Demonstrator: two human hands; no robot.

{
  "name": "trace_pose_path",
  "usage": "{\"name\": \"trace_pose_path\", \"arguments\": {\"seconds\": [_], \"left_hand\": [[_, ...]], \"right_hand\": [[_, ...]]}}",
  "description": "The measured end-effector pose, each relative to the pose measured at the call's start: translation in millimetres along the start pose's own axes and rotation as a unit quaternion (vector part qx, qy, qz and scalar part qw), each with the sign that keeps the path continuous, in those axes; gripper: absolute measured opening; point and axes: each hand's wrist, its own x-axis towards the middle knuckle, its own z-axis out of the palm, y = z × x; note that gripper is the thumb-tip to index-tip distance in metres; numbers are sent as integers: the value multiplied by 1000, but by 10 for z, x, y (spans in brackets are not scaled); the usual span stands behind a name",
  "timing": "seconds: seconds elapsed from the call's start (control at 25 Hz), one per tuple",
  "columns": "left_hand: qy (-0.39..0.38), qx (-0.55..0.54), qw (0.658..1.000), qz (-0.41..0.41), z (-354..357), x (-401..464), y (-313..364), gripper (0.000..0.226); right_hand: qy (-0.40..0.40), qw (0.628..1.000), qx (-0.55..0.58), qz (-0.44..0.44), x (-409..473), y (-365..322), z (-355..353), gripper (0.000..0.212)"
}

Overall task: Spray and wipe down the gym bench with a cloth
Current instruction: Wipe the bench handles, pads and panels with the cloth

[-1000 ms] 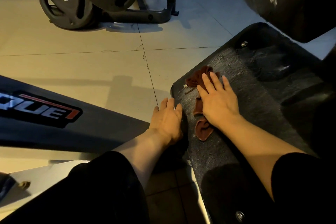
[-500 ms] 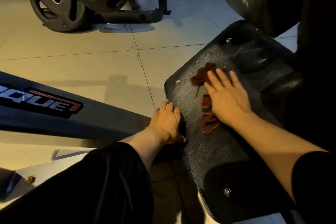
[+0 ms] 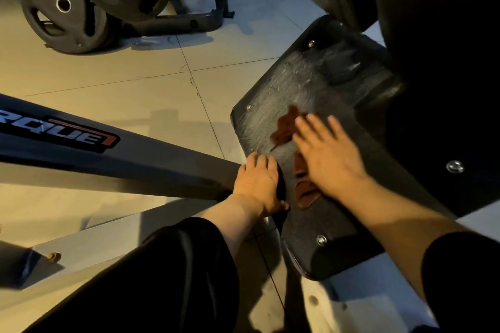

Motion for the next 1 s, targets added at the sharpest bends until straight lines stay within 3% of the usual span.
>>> {"name": "trace_pose_path", "arguments": {"seconds": [0.12,0.2,0.36,0.48,0.72,0.8,1.0], "left_hand": [[7,-36,999,-13,94,-70,159,107],[11,-44,999,-26,186,-157,191,107],[19,-35,999,-26,305,-283,176,103],[28,-55,998,-15,315,-354,234,101],[70,-88,993,33,301,-438,526,100],[72,-111,991,15,332,-477,530,96],[50,-135,990,-8,418,-625,521,87]], "right_hand": [[5,992,14,122,-100,382,-64,65],[16,990,42,131,-193,227,-53,63],[-40,996,59,-51,-500,-450,137,60],[-51,995,28,-87,-610,-350,107,60],[36,985,35,165,-833,448,21,70],[35,980,47,188,-886,329,9,70],[-37,998,42,2,-1118,-358,161,65]]}}
